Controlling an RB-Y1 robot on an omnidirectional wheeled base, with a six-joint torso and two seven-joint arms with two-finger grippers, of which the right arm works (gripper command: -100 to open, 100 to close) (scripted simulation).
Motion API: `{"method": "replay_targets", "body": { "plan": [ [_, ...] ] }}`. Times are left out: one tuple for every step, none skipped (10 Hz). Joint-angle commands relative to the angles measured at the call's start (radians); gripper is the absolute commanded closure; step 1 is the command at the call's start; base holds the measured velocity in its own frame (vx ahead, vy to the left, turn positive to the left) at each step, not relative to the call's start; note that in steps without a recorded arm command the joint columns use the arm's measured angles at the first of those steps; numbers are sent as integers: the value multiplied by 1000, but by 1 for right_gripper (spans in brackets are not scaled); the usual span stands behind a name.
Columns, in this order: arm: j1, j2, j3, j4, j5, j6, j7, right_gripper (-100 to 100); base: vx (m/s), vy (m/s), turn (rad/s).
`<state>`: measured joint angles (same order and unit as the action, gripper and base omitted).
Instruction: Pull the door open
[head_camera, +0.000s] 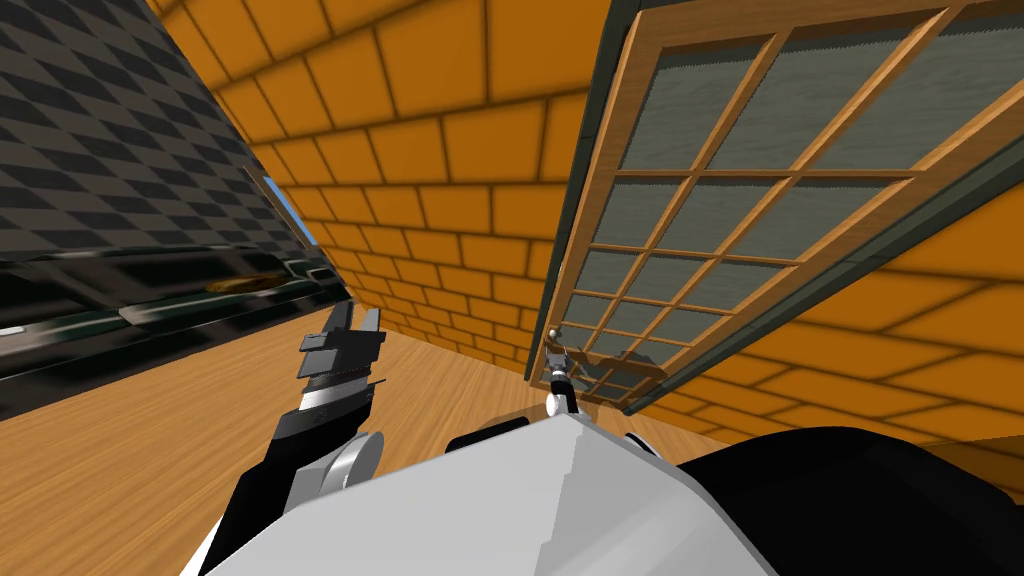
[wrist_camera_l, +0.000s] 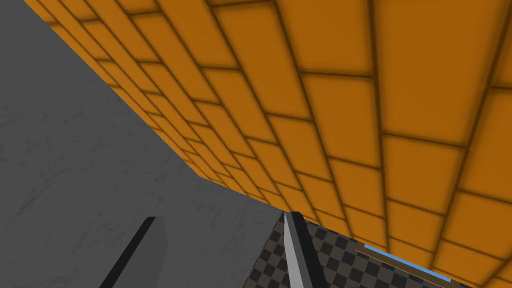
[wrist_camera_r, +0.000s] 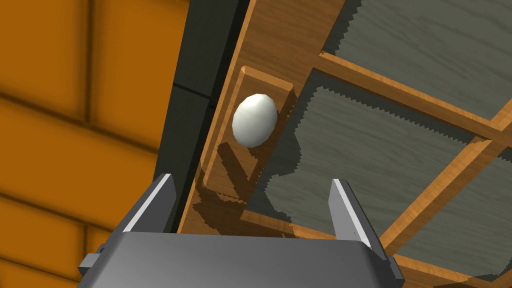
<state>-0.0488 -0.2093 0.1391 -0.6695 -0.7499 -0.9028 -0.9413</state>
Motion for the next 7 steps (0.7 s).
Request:
{"method": "replay_targets", "body": {
  "plan": [
    [-5,4,4,1,-16,-3,-48,-100,-56,-8,60],
    [-9,6,7,2,-29,-5,-75,-100,-75,-16,88],
    [-9,6,7,2,-29,-5,-86,-100,-52,-22,38],
    [-12,9,11,3,-41,-7,-123,-100,-55,-7,58],
    [-16,11,14,4,-53,-10,-150,-100,-75,-12,73],
    [-16,11,14,4,-53,-10,-157,-100,-52,-18,25],
    [-19,14,16,5,-62,-11,-187,-100,-47,-14,45]
  ]
}}
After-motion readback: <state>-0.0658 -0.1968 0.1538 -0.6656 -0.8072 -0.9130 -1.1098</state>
